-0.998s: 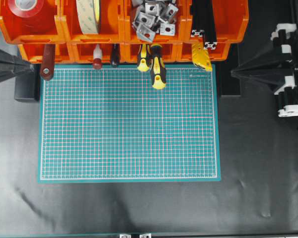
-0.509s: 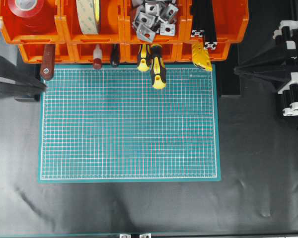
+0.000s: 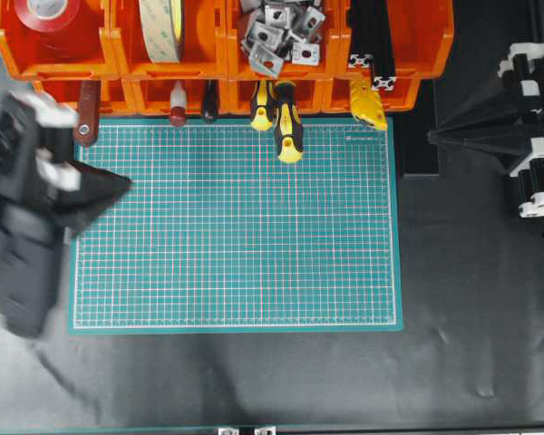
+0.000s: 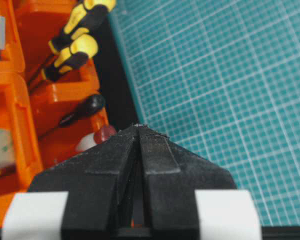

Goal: Pick red screwdriver from container rack with left arm.
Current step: 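Lower the open left gripper around the red-and-white screwdriver handle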

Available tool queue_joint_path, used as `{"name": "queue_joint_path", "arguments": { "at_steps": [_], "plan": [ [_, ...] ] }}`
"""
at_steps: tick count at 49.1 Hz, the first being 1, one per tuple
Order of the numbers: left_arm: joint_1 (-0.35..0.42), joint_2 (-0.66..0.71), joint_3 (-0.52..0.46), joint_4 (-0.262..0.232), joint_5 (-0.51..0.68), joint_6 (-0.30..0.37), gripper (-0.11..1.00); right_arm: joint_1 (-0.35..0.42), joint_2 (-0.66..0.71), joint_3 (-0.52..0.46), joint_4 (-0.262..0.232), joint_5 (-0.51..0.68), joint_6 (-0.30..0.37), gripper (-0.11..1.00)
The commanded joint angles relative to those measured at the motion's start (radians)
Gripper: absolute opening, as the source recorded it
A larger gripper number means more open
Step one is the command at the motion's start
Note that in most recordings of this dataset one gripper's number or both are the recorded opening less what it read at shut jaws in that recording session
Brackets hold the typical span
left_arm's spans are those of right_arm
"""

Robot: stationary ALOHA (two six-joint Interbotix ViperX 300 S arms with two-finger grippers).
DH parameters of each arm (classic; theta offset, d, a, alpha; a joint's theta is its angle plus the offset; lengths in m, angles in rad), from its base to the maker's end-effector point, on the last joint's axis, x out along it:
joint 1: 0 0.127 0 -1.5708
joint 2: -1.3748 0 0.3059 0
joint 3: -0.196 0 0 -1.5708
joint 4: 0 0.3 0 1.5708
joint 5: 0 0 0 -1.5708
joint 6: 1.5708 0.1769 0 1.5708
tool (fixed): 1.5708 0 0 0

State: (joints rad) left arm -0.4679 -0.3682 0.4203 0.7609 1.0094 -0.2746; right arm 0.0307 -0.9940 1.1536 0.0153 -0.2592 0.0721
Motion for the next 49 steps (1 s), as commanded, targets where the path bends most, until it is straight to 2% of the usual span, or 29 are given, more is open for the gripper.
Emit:
{"name": "queue_joint_path", "arguments": {
  "at_steps": [1, 4, 6, 9, 15, 35, 49],
  "plan": [
    [-0.023, 0.091, 0.002, 0.147, 0.04, -0.13, 0.0, 0.005, 0.003, -0.035, 0.008, 0.009, 0.002, 0.0],
    [-0.029, 0.15, -0.003, 0.239, 0.101, -0.209, 0.0, 0.005, 0.002, -0.035, 0.008, 0.018, 0.002, 0.0],
    [-0.028, 0.183, -0.012, 0.267, 0.146, -0.247, 0.0, 0.006, 0.002, -0.035, 0.008, 0.026, 0.002, 0.0],
    [-0.012, 0.222, -0.025, 0.27, 0.184, -0.285, 0.0, 0.006, -0.002, -0.035, 0.008, 0.035, 0.002, 0.0],
    [-0.003, 0.267, -0.031, 0.27, 0.179, -0.307, 0.0, 0.008, -0.005, -0.034, 0.008, 0.058, 0.002, 0.0],
    [0.044, 0.268, -0.006, 0.27, 0.19, -0.304, 0.0, 0.017, -0.014, 0.002, 0.005, 0.092, -0.006, 0.0],
    [0.078, 0.278, -0.002, 0.265, 0.152, -0.305, 0.0, 0.02, -0.021, 0.023, 0.002, 0.092, -0.011, 0.0]
  ]
}}
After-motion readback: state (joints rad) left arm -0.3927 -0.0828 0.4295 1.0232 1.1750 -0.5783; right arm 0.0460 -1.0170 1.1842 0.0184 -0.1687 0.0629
